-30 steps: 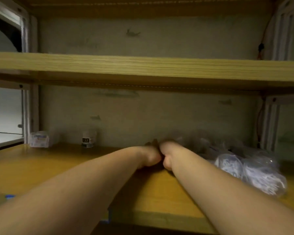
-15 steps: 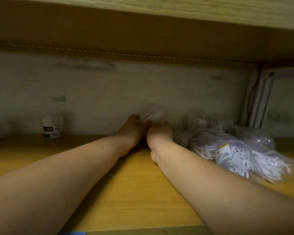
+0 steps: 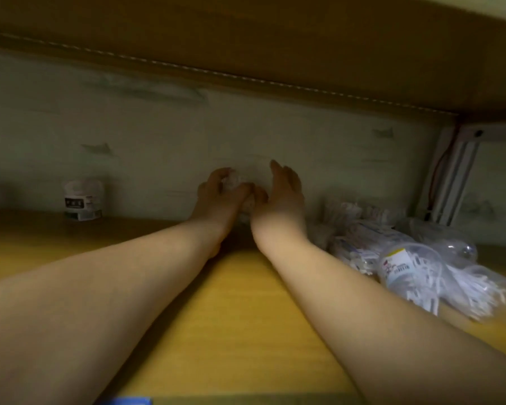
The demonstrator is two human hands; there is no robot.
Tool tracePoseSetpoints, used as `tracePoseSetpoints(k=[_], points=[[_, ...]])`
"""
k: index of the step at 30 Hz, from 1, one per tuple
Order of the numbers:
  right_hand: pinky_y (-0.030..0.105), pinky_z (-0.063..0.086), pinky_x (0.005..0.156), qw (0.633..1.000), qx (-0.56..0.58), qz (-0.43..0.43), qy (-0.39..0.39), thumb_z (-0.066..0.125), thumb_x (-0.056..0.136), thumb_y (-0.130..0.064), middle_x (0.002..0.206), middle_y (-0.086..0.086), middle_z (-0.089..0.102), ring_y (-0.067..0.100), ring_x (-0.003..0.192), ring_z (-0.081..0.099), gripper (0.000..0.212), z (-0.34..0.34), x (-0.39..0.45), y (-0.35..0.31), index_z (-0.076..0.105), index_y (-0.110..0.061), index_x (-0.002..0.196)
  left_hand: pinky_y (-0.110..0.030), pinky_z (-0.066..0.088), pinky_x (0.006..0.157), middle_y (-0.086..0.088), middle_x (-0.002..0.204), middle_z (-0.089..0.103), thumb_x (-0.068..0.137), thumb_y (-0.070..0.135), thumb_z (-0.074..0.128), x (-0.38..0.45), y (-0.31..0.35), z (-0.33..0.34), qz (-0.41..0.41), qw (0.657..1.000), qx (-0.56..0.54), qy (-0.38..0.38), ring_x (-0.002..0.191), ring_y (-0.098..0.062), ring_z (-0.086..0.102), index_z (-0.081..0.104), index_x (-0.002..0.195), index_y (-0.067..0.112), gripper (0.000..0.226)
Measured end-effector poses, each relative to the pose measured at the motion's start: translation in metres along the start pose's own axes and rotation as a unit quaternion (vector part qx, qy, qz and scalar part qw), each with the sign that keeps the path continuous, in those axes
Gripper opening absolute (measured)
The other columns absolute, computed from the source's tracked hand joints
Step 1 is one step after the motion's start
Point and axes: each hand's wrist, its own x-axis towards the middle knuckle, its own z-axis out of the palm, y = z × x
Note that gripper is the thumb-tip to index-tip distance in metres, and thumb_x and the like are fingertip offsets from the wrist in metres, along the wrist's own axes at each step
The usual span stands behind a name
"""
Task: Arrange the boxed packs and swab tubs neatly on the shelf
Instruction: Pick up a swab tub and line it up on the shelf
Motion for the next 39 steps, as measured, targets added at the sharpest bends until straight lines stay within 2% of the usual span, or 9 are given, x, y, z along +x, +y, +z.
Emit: tracePoseSetpoints(k=[3,7,11,13,18,23,26,30,39], points=[[0.026,0.035,0.105,0.996,0.025,0.03,-0.079,0.045,0.104,-0.02,0.154,0.011,0.044,0.027,0.138,0.045,0.047,-0.016,-0.009,-0.008,0.041,-0.01,0.149,-0.038,0.052,0.099,-0.006,0.117,0.07,0.087,0.048,0.057,-0.013,0.02,-0.002,-0.086,0.995,-0.052,-0.005,0.099,-0.021,0.066,0.067,0.107,0.02,0.036],[0.018,0.034,0.092,0.988,0.115,0.057,-0.09,0.047,0.104,-0.025,0.145,0.008,0.053,0.025,0.128,0.053,0.042,-0.053,-0.029,-0.024,0.049,-0.01,0.144,-0.031,0.05,0.07,-0.007,0.084,0.061,0.095,0.026,0.049,-0.041,0.062,-0.02,-0.111,0.987,-0.109,-0.037,0.077,-0.021,0.059,0.058,0.083,0.015,0.019],[0.04,0.048,0.101,0.956,0.242,0.113,-0.124,0.051,0.098,-0.041,0.129,0.003,0.062,0.026,0.116,0.06,0.043,-0.099,-0.059,-0.034,0.052,-0.02,0.135,-0.04,0.053,0.091,-0.017,0.118,0.069,0.099,0.011,0.05,-0.094,0.085,-0.033,-0.075,0.993,-0.048,-0.072,0.111,-0.032,0.065,0.066,0.118,0.007,0.024],[0.05,0.053,0.097,0.942,0.276,0.127,-0.143,0.053,0.094,-0.047,0.119,0.005,0.066,0.027,0.11,0.065,0.042,-0.114,-0.077,-0.031,0.051,-0.02,0.126,-0.041,0.054,0.094,-0.015,0.12,0.071,0.099,0.01,0.055,-0.129,0.084,-0.035,-0.061,0.987,-0.044,-0.144,0.106,-0.03,0.069,0.061,0.129,0.01,0.031],[0.029,0.046,0.082,0.959,0.187,0.058,-0.206,0.055,0.099,-0.043,0.113,-0.009,0.058,0.009,0.1,0.055,0.036,-0.148,-0.123,-0.001,0.052,-0.023,0.128,-0.037,0.053,0.093,-0.005,0.096,0.072,0.095,0.017,0.066,-0.19,0.069,-0.009,-0.051,0.988,0.038,-0.142,0.08,-0.015,0.064,0.067,0.115,0.012,0.021],[0.043,0.047,0.105,0.963,0.171,0.039,-0.204,0.06,0.089,-0.057,0.131,-0.002,0.052,0.018,0.116,0.057,0.056,-0.152,-0.135,0.015,0.056,-0.023,0.134,-0.027,0.056,0.089,-0.004,0.109,0.077,0.09,0.022,0.074,-0.206,0.069,-0.005,0.001,0.989,0.107,-0.101,0.098,-0.016,0.072,0.067,0.122,0.015,0.034],[0.043,0.051,0.102,0.941,0.267,0.072,-0.193,0.061,0.094,-0.041,0.129,-0.003,0.063,0.015,0.113,0.064,0.046,-0.147,-0.132,0.023,0.052,-0.024,0.136,-0.023,0.055,0.092,-0.016,0.115,0.074,0.091,0.011,0.071,-0.206,0.067,-0.008,-0.006,0.987,0.119,-0.108,0.101,-0.019,0.071,0.068,0.124,0.01,0.033],[0.043,0.054,0.095,0.95,0.244,0.058,-0.184,0.053,0.098,-0.04,0.114,-0.007,0.068,0.012,0.103,0.066,0.006,-0.137,-0.128,0.033,0.053,-0.037,0.103,-0.027,0.056,0.094,-0.015,0.113,0.075,0.088,0.01,0.073,-0.197,0.058,-0.011,-0.005,0.987,0.124,-0.102,0.103,-0.023,0.072,0.069,0.12,0.008,0.032],[0.03,0.051,0.093,0.945,0.254,0.007,-0.206,0.063,0.097,-0.027,0.109,-0.009,0.068,0.008,0.103,0.065,0.015,-0.131,-0.124,0.032,0.058,-0.027,0.111,-0.025,0.06,0.078,-0.009,0.092,0.077,0.084,0.004,0.076,-0.196,0.058,-0.014,-0.012,0.995,0.059,-0.083,0.076,-0.012,0.073,0.06,0.109,0.002,0.029]])
